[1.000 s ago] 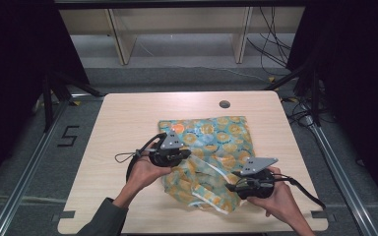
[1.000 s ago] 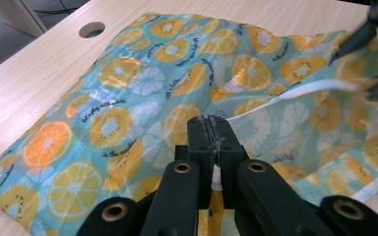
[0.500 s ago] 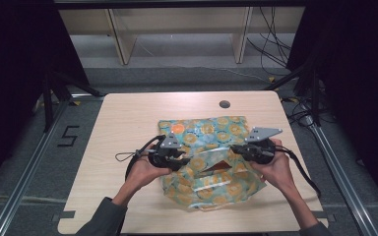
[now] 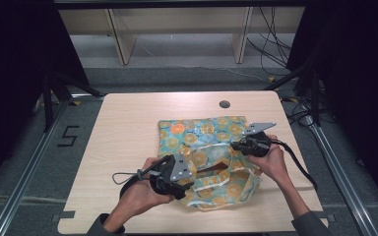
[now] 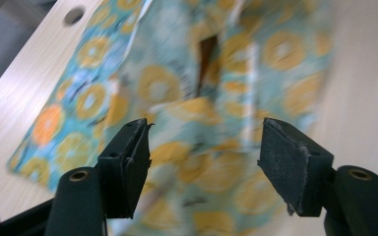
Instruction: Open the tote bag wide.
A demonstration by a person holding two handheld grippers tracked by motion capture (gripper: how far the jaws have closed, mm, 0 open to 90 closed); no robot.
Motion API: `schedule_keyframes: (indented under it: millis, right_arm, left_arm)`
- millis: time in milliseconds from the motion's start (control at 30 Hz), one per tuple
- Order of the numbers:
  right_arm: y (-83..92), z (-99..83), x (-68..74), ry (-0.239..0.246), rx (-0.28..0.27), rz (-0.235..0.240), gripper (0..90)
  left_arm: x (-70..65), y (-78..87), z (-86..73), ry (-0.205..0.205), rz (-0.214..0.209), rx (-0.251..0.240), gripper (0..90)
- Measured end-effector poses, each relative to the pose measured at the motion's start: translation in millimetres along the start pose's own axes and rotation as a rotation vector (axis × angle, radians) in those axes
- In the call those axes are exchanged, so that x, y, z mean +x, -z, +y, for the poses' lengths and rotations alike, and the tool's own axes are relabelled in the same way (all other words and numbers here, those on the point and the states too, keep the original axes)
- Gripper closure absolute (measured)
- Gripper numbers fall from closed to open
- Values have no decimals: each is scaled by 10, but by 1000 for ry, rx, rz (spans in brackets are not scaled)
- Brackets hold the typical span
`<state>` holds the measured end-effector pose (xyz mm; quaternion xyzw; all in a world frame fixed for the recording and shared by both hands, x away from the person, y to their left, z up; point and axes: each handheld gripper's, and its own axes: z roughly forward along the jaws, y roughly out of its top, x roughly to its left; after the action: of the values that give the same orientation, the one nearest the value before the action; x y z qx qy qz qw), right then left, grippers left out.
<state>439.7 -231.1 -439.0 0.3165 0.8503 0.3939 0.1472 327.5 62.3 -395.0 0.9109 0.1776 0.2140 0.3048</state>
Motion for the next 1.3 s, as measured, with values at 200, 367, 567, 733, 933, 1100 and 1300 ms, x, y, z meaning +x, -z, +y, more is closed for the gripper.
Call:
schedule_keyframes:
  millis: [200, 367, 567, 733, 933, 1100, 1300]
  right_arm:
    - [-19, 8, 17, 13, 54, 13, 865]
    - [37, 37, 47, -49, 35, 21, 619]
    - [304, 150, 139, -20, -5, 22, 550]
    - [566, 218, 436, 44, -38, 64, 532]
    - [430, 229, 779, 97, 24, 183, 532]
    - [147, 152, 925, 117, 108, 197, 501]
    - [-194, 94, 1028, 21, 157, 187, 460]
  left_arm:
    - [156, -438, -142, -27, 34, 107, 378]
    - [286, -581, -138, -16, -6, 70, 788]
    - [531, -481, -31, 92, -16, -40, 860]
    - [795, -444, 10, 183, -39, -83, 861]
    - [970, -513, -26, 267, -69, -101, 864]
    - [987, -556, -35, 270, -74, -93, 860]
    - [958, -575, -8, 265, -95, -100, 852]
